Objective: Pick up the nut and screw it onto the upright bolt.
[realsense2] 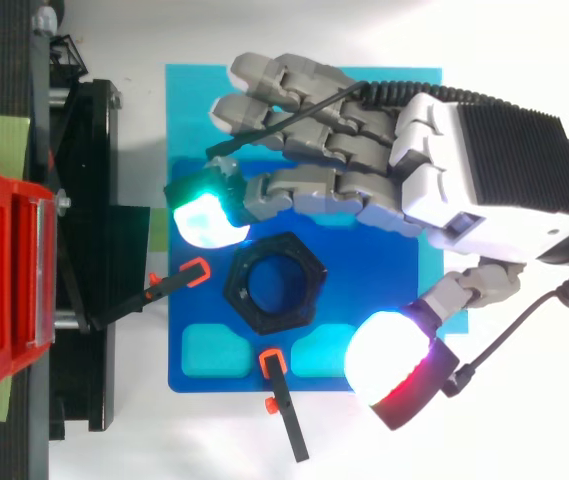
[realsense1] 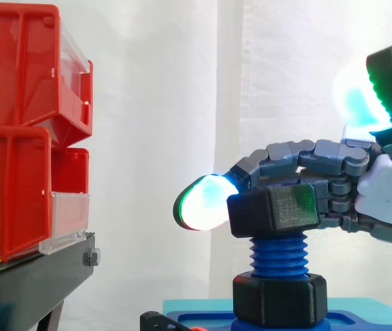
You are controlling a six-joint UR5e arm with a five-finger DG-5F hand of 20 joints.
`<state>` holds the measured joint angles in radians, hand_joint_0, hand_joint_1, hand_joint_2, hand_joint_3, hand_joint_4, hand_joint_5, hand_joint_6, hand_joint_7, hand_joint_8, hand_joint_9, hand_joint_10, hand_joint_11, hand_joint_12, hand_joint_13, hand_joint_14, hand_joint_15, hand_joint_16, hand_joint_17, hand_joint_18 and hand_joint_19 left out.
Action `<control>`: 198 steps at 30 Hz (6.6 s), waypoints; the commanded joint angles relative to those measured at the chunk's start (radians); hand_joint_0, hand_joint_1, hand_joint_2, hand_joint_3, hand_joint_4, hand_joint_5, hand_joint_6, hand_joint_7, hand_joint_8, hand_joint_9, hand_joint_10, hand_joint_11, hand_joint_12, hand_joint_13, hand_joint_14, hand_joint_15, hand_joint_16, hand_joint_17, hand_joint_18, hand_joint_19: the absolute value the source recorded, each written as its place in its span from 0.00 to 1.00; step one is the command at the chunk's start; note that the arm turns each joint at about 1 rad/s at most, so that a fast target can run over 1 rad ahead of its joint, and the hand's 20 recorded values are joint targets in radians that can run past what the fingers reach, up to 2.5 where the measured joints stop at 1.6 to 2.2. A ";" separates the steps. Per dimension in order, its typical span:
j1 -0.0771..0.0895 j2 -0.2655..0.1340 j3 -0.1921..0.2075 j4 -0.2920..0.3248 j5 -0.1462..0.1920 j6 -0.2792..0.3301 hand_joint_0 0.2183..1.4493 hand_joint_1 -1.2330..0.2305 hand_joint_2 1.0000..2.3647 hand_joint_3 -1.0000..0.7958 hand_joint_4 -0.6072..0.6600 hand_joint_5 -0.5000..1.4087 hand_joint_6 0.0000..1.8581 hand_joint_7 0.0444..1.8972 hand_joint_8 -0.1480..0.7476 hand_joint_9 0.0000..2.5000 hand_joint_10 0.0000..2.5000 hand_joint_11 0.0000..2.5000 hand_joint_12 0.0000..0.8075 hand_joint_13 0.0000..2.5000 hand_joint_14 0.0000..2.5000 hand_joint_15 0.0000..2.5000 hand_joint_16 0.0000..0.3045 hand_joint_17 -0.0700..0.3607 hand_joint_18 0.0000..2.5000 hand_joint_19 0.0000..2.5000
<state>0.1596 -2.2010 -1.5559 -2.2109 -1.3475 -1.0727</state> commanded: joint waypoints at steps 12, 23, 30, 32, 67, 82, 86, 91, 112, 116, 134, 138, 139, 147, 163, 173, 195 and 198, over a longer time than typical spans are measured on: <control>-0.002 -0.003 0.013 0.002 -0.004 -0.001 0.12 0.83 0.00 0.28 0.69 0.20 0.27 0.49 0.51 0.15 0.00 0.00 0.52 0.05 0.00 0.00 0.21 0.50 0.00 0.00; -0.008 -0.003 0.011 -0.001 -0.012 -0.001 0.14 0.79 0.00 0.28 0.70 0.22 0.27 0.54 0.52 0.24 0.00 0.00 0.51 0.12 0.00 0.00 0.19 0.47 0.04 0.00; -0.015 -0.002 0.013 -0.004 -0.018 0.000 0.16 0.77 0.00 0.28 0.69 0.24 0.27 0.57 0.52 0.29 0.00 0.00 0.49 0.15 0.00 0.00 0.17 0.44 0.09 0.00; -0.017 -0.002 0.013 -0.004 -0.022 0.000 0.16 0.77 0.00 0.28 0.69 0.24 0.27 0.57 0.52 0.30 0.00 0.00 0.48 0.16 0.00 0.00 0.17 0.44 0.09 0.01; -0.061 0.067 0.013 -0.136 -0.061 -0.047 0.20 0.69 0.00 0.28 0.49 0.31 0.27 0.67 0.31 0.57 0.00 0.00 0.36 0.35 0.00 0.00 0.12 0.35 0.28 0.04; -0.104 0.122 0.077 -0.164 -0.091 -0.070 0.16 0.69 0.00 0.28 0.64 0.18 0.27 0.33 0.48 0.27 0.00 0.00 0.49 0.16 0.00 0.00 0.18 0.45 0.13 0.05; -0.087 0.119 0.076 -0.153 -0.094 -0.072 0.16 0.69 0.00 0.28 0.63 0.17 0.27 0.32 0.47 0.23 0.00 0.00 0.49 0.12 0.00 0.00 0.19 0.46 0.09 0.04; -0.046 0.090 0.077 -0.150 -0.071 -0.072 0.15 0.67 0.00 0.28 0.62 0.17 0.27 0.32 0.47 0.20 0.00 0.00 0.50 0.08 0.00 0.00 0.19 0.47 0.05 0.03; 0.017 0.032 0.077 -0.167 -0.064 -0.072 0.15 0.77 0.00 0.28 0.58 0.19 0.27 0.32 0.45 0.15 0.00 0.00 0.51 0.00 0.00 0.00 0.21 0.50 0.00 0.01; 0.012 0.032 0.077 -0.168 -0.065 -0.072 0.15 0.77 0.00 0.28 0.58 0.19 0.27 0.32 0.45 0.15 0.00 0.00 0.51 0.00 0.00 0.00 0.21 0.50 0.00 0.01; 0.002 0.032 0.077 -0.191 -0.076 -0.073 0.15 0.75 0.00 0.28 0.60 0.20 0.27 0.38 0.47 0.20 0.00 0.00 0.51 0.06 0.00 0.00 0.20 0.49 0.00 0.01; -0.003 0.032 0.077 -0.216 -0.085 -0.079 0.15 0.75 0.00 0.28 0.60 0.20 0.27 0.40 0.48 0.22 0.00 0.00 0.51 0.07 0.00 0.00 0.20 0.48 0.00 0.01; -0.005 0.032 0.077 -0.219 -0.087 -0.082 0.15 0.75 0.00 0.28 0.60 0.20 0.27 0.40 0.48 0.22 0.00 0.00 0.51 0.07 0.00 0.00 0.20 0.47 0.00 0.02; -0.005 0.032 0.077 -0.227 -0.124 -0.108 0.16 0.74 0.00 0.28 0.63 0.21 0.27 0.45 0.49 0.24 0.00 0.00 0.50 0.10 0.00 0.00 0.19 0.46 0.03 0.02; -0.018 0.032 0.077 -0.228 -0.128 -0.115 0.17 0.72 0.00 0.28 0.66 0.23 0.27 0.58 0.52 0.29 0.00 0.00 0.49 0.15 0.00 0.00 0.17 0.43 0.09 0.00; -0.049 0.032 0.077 -0.220 -0.173 -0.115 0.19 0.71 0.00 0.28 0.65 0.25 0.27 0.63 0.52 0.35 0.00 0.00 0.46 0.19 0.00 0.00 0.15 0.41 0.13 0.00; -0.124 0.052 0.077 -0.242 -0.265 -0.158 0.23 0.68 0.00 0.28 0.50 0.31 0.27 0.72 0.36 0.59 0.00 0.00 0.34 0.40 0.00 0.02 0.10 0.32 0.29 0.03; -0.132 0.061 0.077 -0.250 -0.272 -0.170 0.23 0.68 0.00 0.28 0.51 0.31 0.27 0.73 0.33 0.60 0.00 0.00 0.33 0.41 0.00 0.02 0.10 0.32 0.30 0.03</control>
<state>0.0359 -2.1496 -1.4787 -2.4526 -1.6115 -1.2318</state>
